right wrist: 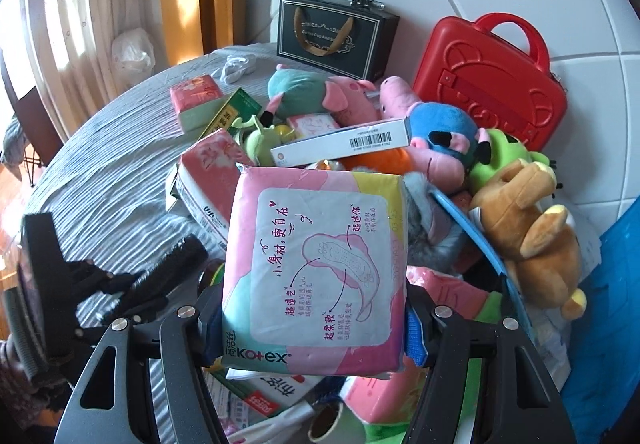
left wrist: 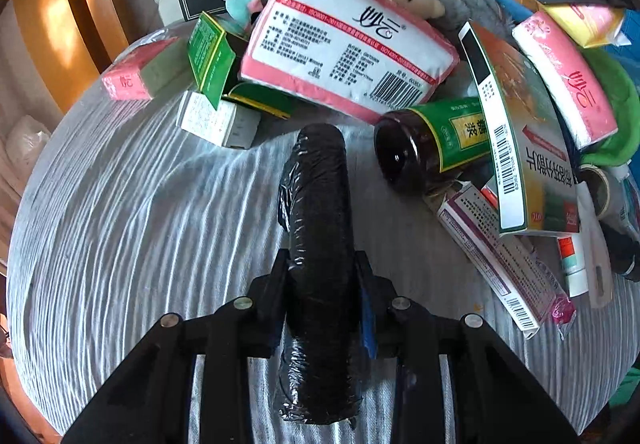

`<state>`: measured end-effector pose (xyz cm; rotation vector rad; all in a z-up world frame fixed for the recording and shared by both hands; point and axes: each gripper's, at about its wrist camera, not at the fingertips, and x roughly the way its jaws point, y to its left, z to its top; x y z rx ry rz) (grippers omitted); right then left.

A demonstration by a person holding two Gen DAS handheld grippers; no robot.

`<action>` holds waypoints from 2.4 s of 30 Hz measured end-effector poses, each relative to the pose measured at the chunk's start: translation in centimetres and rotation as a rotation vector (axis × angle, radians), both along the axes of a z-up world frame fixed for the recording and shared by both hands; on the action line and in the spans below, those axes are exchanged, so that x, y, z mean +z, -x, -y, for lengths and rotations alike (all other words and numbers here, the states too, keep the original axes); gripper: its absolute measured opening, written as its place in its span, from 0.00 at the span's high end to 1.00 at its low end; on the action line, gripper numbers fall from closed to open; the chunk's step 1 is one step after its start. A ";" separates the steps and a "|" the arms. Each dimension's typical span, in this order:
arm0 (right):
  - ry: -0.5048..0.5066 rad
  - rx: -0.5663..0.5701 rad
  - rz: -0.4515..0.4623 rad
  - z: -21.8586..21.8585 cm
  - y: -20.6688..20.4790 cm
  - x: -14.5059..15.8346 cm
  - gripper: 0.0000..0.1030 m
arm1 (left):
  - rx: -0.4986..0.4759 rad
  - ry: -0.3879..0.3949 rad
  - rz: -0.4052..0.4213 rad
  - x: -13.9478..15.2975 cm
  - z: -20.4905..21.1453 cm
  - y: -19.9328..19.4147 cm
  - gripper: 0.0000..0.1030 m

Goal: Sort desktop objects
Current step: 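Lift the black roll and Kotex pack and carry them toward the blue bin, then open the left tool to drop the black roll while the right tool drops the Kotex pack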

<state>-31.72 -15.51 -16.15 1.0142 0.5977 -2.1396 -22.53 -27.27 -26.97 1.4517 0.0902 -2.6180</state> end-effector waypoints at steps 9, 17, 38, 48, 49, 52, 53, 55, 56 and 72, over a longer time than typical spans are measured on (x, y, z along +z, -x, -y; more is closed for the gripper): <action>0.004 -0.014 0.010 0.2 0.1 0.6 0.35 | -0.020 -0.018 -0.018 -0.2 0.7 1.6 0.70; 0.009 -0.033 -0.031 -0.4 -0.5 1.9 0.35 | -0.016 -0.003 -0.067 2.7 0.5 0.3 0.71; 0.188 -0.236 -0.273 -7.8 -3.1 14.7 0.35 | -0.233 0.129 -0.477 24.4 -7.7 4.6 0.71; 0.225 -0.471 -0.477 -17.8 -6.1 22.9 0.35 | -0.472 0.097 -0.630 31.5 -19.2 7.2 0.72; 0.224 -0.502 -0.487 -19.2 -6.3 23.3 0.35 | -0.502 0.095 -0.644 32.1 -21.0 7.3 0.71; 0.232 -0.584 -0.515 -23.6 -6.8 24.5 0.35 | -0.567 0.092 -0.670 33.5 -25.6 7.8 0.72; 0.234 -0.612 -0.529 -25.1 -6.9 25.0 0.35 | -0.588 0.088 -0.681 33.9 -27.4 7.9 0.72; 0.237 -0.667 -0.550 -28.6 -7.2 26.0 0.35 | -0.627 0.081 -0.694 34.7 -30.8 8.2 0.71; 0.235 -0.690 -0.559 -30.1 -7.3 26.4 0.35 | -0.647 0.080 -0.697 35.0 -32.8 8.4 0.71; 0.144 -0.941 -0.488 -54.9 -3.6 25.6 0.35 | -0.772 0.072 -0.659 35.7 -56.1 12.2 0.71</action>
